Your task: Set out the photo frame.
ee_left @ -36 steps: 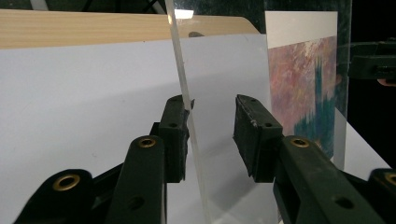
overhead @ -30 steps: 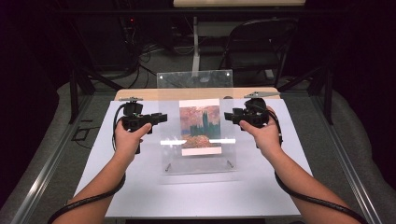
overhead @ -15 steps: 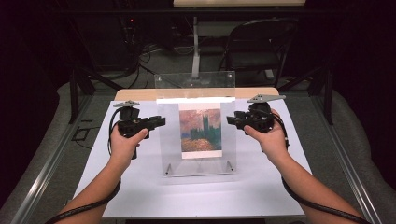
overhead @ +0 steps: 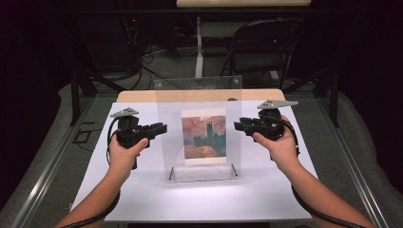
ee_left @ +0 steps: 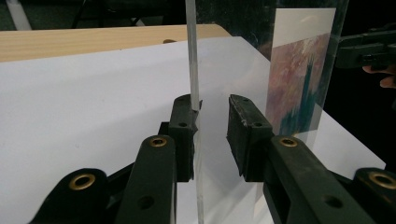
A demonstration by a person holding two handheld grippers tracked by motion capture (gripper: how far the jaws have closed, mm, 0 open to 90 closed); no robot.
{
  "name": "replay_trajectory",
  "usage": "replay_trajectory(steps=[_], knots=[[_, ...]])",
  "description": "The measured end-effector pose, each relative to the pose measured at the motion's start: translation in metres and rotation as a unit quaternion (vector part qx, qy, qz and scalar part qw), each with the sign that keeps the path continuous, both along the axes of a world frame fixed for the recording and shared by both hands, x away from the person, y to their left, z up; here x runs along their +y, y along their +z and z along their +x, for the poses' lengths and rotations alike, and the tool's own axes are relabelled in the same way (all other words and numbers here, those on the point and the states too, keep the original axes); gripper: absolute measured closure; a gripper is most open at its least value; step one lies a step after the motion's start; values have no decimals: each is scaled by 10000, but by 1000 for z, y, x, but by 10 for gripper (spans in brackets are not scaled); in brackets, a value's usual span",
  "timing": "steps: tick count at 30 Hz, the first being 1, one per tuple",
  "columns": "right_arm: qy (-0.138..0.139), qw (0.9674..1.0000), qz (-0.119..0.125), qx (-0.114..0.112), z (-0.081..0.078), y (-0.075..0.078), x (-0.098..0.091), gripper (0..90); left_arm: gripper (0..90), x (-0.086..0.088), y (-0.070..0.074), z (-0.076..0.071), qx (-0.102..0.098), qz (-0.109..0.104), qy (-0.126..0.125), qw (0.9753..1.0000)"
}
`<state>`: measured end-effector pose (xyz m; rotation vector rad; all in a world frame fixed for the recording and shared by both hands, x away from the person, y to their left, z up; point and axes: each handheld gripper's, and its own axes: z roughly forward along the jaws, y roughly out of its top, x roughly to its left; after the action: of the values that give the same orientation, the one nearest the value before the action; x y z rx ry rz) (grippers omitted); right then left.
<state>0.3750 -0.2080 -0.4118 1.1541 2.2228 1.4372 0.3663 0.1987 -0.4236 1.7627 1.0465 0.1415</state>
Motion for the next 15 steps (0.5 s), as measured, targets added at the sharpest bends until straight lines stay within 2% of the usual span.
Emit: replay_trajectory(steps=[8, 15], knots=[[79, 9999, -15, -76, -14, 2, -1, 647, 716, 1, 2, -13, -73, 8, -72, 9999], [138, 9998, 157, -77, -24, 1, -5, 646, 709, 1, 3, -23, -139, 36, -144, 9998]])
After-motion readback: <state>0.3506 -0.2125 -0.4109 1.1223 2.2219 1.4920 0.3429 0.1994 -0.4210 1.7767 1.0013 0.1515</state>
